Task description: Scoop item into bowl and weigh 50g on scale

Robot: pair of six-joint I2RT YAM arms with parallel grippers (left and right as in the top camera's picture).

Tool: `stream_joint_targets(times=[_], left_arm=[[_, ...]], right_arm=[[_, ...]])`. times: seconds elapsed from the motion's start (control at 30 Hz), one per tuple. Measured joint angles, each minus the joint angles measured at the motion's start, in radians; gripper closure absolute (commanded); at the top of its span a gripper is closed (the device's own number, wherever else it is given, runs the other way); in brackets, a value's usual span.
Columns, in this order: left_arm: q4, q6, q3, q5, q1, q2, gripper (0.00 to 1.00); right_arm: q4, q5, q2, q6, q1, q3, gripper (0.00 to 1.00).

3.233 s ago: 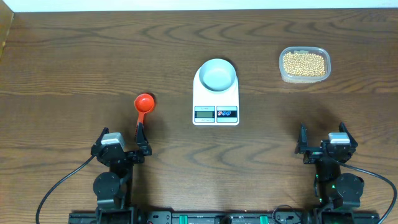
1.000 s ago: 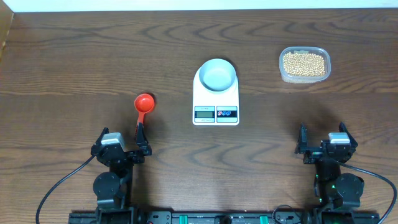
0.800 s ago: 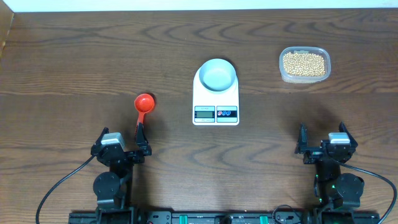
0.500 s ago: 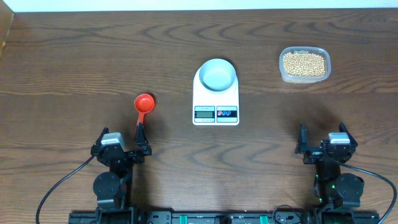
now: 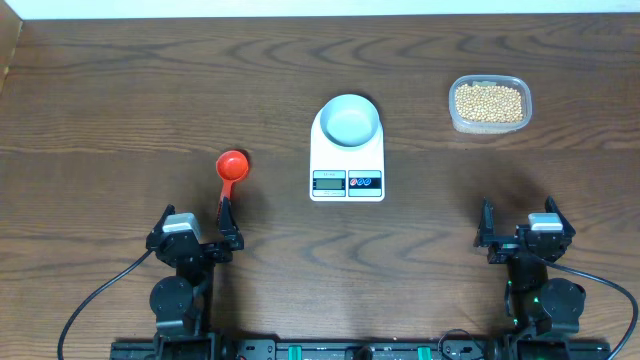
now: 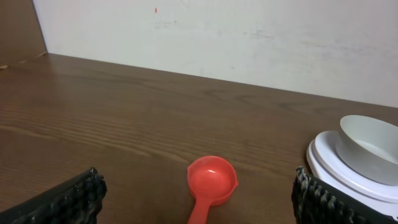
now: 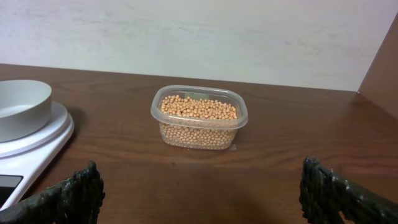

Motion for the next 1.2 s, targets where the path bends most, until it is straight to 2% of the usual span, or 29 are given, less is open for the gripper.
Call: stream_joint_targets(times=[0.37, 0.53, 0.6, 0.83, 1.2], left_arm=[[0.008, 0.000, 0.000, -0.005, 0.000, 0.000, 0.02], [0.133, -0.020, -0.002, 0.023, 0.000, 0.004, 0.02], [0.129, -0.027, 0.023, 0.045, 0.000, 0.004, 0.02], [-0.051, -0.031, 0.243, 0.060, 0.000, 0.084, 0.02], [-0.648, -0.031, 0.741, 0.071, 0.000, 0.571, 0.02]], right_arm=[[0.000, 0.000, 0.000, 0.000, 0.000, 0.000, 0.01], [0.000, 0.000, 0.000, 0.000, 0.000, 0.000, 0.01], [0.000, 0.000, 0.000, 0.000, 0.000, 0.000, 0.01], [0.000, 0.000, 0.000, 0.000, 0.000, 0.000, 0.01], [0.000, 0.000, 0.000, 0.000, 0.000, 0.000, 0.01]])
